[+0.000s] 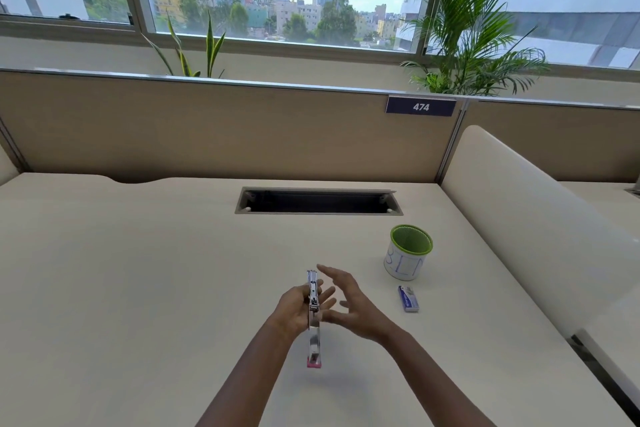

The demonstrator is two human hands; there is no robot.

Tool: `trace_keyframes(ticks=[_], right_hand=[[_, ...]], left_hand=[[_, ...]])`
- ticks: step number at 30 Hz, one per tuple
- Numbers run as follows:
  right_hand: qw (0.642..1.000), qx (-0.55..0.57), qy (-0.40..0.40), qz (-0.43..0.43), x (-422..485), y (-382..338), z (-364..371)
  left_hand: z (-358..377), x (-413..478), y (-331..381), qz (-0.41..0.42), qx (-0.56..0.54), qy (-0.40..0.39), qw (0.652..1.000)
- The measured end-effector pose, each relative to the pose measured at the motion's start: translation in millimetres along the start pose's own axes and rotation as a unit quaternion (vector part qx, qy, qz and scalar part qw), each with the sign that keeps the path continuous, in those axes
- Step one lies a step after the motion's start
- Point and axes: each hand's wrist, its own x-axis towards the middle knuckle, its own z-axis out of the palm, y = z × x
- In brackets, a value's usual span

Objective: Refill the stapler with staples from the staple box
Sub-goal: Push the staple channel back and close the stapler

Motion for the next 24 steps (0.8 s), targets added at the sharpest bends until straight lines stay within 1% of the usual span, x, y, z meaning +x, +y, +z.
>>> trace_keyframes(ticks=[2, 6, 10, 11, 13, 17, 19, 20, 21, 24], right_hand=[[1.0, -0.022, -0.018, -0.005, 2, -2, 0], [0.998, -0.001, -0.057, -0.001, 0, -4, -2], [0.992, -0.081, -0.086, -0.033, -2, -1, 1], [0.991, -0.095, -0.082, -0.045, -1, 0, 3], [0.992, -0.099, -0.051, -0.062, -1, 2, 9], [0.997, -0.007, 0.06, -0.044, 5, 0, 13], [0.992, 0.044, 0.117, -0.001, 11, -1, 12], [0.989, 0.064, 0.13, 0.033, 14, -1, 11], [0.986, 0.088, 0.127, 0.067, 16, -2, 10], [0.971, 0.185, 0.09, 0.122, 18, 0, 9]], left_hand=[[1, 0, -3, 0.007, -0.008, 0.008, 1.0], [-1, 1, -2, 0.015, -0.048, 0.018, 0.999], [-5, 2, 3, 0.015, -0.076, 0.015, 0.997], [-6, 3, 3, 0.012, -0.074, 0.013, 0.997], [-5, 4, 2, -0.001, -0.069, 0.002, 0.998], [-2, 1, -4, -0.007, 0.013, -0.029, 0.999], [-2, 2, -7, -0.012, 0.052, -0.043, 0.998], [-1, 2, -9, -0.018, 0.063, -0.051, 0.997], [-1, 2, -11, -0.021, 0.078, -0.053, 0.995], [-3, 4, -17, -0.005, 0.14, -0.055, 0.989]])
